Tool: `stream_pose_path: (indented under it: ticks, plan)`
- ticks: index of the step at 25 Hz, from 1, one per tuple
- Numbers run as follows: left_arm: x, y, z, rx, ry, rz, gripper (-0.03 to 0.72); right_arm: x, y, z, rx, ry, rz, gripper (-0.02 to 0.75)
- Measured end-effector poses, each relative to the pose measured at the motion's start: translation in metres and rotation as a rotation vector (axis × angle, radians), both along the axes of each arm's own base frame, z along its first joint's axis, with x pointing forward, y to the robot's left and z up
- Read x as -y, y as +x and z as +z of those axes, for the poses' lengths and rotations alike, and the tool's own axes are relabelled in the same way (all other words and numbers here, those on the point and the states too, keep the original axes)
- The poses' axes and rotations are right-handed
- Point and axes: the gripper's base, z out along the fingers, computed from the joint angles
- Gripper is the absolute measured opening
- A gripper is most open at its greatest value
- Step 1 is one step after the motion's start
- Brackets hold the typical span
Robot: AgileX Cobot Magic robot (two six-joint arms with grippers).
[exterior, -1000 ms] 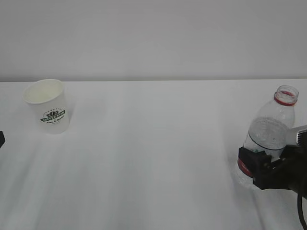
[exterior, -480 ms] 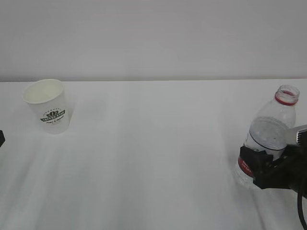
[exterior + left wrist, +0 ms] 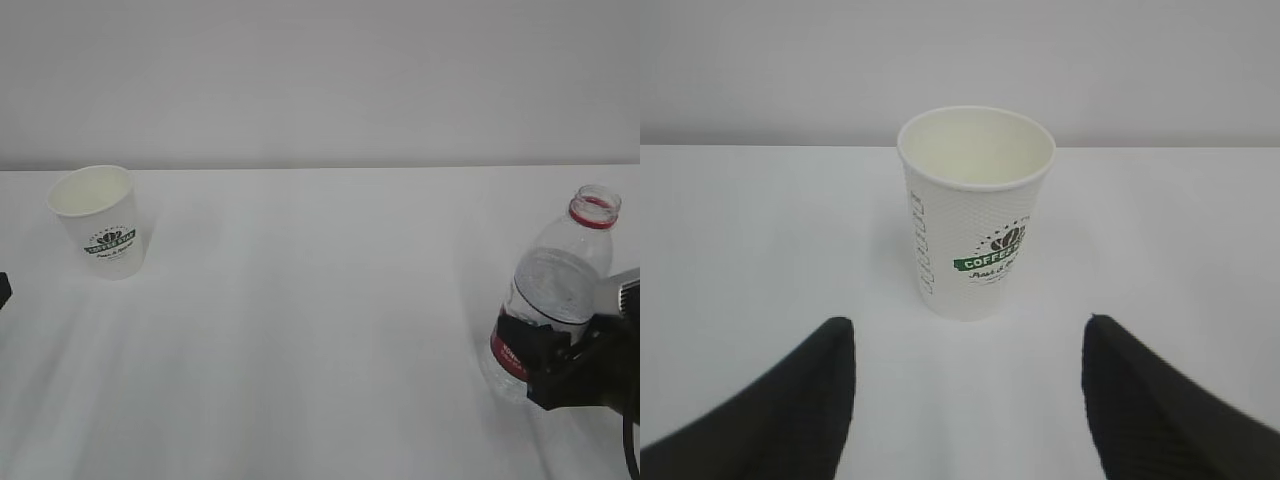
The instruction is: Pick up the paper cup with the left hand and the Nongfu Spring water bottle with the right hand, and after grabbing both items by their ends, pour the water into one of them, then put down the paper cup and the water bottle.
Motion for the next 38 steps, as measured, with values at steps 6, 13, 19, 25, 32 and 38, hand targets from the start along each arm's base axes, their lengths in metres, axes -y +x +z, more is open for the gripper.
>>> stream_pose_path:
  ticks: [6,13,19,25,32,38]
  plan:
    - [0.0,0.0,0.0,0.0,0.0,0.0,0.515,0.001,-0.006,0.003,-0.005,-0.008,0.004,0.485]
    - [0.0,0.0,0.0,0.0,0.0,0.0,0.514,0.001,-0.008,0.018,0.04,-0.006,0.003,0.484]
    - [0.001,0.0,0.0,0.001,0.005,-0.012,0.514,0.002,-0.008,0.019,0.042,0.0,-0.011,0.484]
    - [0.002,0.0,0.0,0.002,0.012,-0.026,0.514,0.003,0.001,0.022,0.06,0.002,-0.03,0.484]
    - [0.002,0.0,0.0,0.002,0.012,-0.027,0.514,0.002,0.012,0.027,0.086,0.008,-0.036,0.484]
    - [0.002,0.002,-0.01,-0.054,0.022,-0.028,0.514,0.001,0.021,0.031,0.104,0.016,-0.04,0.484]
